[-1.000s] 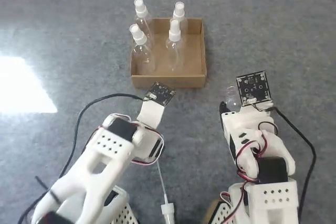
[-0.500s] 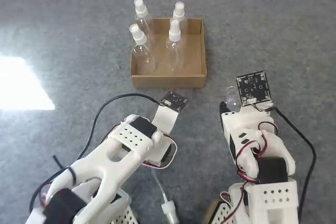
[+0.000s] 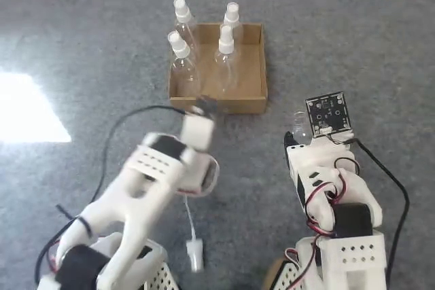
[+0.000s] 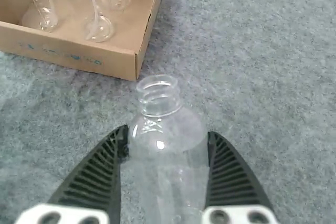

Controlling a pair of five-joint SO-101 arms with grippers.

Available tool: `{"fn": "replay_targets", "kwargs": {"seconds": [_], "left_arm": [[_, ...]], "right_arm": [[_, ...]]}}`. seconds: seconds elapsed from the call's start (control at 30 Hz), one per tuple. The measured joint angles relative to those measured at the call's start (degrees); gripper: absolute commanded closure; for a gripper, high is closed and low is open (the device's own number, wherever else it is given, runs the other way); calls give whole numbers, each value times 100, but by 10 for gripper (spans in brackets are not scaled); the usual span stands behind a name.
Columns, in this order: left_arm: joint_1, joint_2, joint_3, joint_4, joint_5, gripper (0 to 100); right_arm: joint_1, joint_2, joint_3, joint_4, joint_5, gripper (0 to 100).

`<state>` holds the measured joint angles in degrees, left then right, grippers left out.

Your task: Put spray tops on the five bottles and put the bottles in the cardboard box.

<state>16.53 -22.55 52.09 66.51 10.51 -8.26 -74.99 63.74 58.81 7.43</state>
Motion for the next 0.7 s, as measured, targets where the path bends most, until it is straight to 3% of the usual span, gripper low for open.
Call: {"fn": "replay_targets", "kwargs": {"seconds": [0.3,0.53,0.7], "left_arm": [[-1451,9,-712,0,70,988],[-2673,9,-1046,0,1020,988],[-3604,79,-1116,-422,2171,988]], "right_arm": [[0,0,0,0,0,965],[0,0,0,0,0,965],[0,0,0,0,0,965]]}}
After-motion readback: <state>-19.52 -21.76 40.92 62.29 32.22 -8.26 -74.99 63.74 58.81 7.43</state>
